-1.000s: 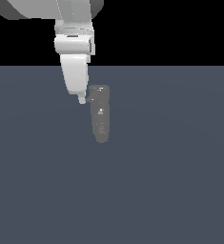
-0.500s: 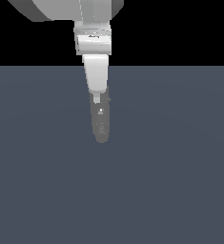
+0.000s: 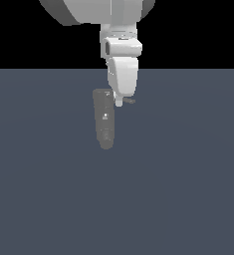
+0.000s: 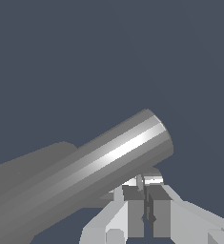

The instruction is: Turn on the faucet by rotating a designated handle.

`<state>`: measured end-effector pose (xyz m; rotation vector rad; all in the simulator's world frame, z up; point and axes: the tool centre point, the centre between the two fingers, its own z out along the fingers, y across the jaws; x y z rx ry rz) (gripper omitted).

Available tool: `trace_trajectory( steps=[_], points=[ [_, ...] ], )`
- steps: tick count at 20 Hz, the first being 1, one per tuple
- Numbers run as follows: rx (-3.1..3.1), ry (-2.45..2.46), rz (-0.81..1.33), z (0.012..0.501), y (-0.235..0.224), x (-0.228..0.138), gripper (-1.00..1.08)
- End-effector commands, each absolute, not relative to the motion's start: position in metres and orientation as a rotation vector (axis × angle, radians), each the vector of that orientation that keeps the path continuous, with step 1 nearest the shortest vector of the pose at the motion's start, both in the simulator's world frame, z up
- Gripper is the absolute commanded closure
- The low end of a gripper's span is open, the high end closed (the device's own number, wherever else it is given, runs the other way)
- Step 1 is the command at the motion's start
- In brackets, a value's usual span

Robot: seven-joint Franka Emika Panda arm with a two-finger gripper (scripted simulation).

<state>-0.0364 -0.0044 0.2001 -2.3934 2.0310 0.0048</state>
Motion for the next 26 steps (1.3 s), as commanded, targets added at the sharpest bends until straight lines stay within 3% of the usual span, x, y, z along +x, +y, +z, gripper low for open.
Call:
trace_trajectory(
  steps=[1, 26],
  points=[
    [-2.393, 2.032, 0.004, 0.200, -0.007, -0.033, 1.08],
    [-2.368, 2.064, 0.001, 0.201, -0.073, 0.038, 1.08]
  ],
)
